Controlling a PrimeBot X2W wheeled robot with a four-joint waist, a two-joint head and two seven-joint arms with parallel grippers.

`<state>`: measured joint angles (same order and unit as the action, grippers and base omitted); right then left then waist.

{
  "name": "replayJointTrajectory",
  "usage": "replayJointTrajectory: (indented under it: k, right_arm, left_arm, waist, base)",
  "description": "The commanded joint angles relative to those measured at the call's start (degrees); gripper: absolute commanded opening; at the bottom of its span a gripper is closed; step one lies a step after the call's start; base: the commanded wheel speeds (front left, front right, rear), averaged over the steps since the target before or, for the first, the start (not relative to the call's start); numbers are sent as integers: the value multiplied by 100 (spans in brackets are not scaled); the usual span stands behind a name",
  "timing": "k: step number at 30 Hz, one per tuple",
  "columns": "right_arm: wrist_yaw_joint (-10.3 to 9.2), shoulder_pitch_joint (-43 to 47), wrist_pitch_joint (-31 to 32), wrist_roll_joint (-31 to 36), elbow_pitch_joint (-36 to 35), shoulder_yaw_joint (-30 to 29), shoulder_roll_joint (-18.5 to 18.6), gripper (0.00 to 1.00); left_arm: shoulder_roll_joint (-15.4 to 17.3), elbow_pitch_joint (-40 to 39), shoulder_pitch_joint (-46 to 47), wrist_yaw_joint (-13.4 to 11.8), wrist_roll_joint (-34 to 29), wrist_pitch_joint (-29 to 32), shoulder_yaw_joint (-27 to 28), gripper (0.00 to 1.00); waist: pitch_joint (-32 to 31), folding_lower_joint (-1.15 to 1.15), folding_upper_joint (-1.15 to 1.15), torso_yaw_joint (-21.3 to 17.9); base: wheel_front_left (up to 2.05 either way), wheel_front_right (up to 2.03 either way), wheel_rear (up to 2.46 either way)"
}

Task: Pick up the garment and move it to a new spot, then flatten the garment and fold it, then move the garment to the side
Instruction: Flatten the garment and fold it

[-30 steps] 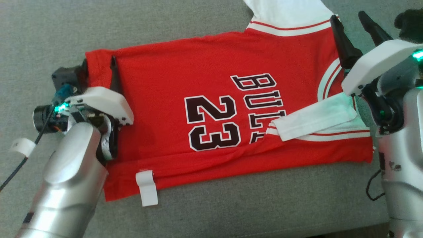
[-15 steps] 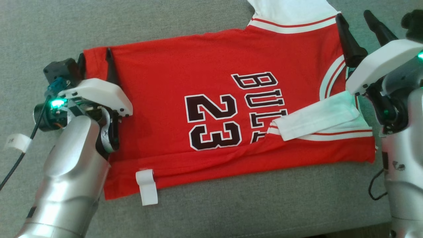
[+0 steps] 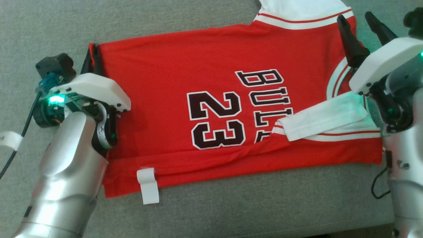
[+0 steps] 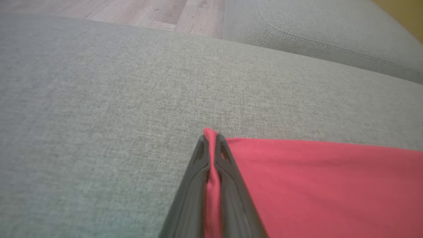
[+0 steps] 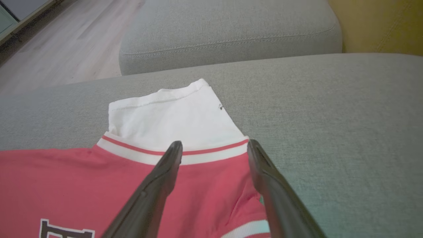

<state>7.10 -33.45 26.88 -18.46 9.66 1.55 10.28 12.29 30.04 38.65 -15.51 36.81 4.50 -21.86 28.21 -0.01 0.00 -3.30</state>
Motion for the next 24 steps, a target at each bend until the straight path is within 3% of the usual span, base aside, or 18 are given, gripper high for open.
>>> replayJointTrajectory:
  k: [1,5,11,17,24]
  right_arm:
    - [39,-247,129,-130,-168,86,87,100]
    - [39,-734,313,-238,92,76,202,100]
    - [39,-1825,644,-183,1149,33,632,100]
    - [39,-2462,677,-130,2087,159,823,100]
    - [39,-2770,402,-94,2692,482,977,100]
  left_arm:
    - [105,86,-173,31,40,45,90,0]
    - [78,-55,-110,79,-10,-56,29,0]
    - [-148,-261,93,222,-115,-199,-213,0]
    - [-391,-366,244,353,-164,-349,-411,0]
    - [-550,-373,356,443,-154,-535,-506,0]
  waist:
    - [39,1,0,50]
    - [140,1,0,166]
    - [360,1,0,596]
    - [558,1,0,919]
    - [712,1,0,1058]
  base:
    - [0,0,0]
    - [0,0,0]
    - [0,0,0]
    - [0,0,0]
    - [0,0,0]
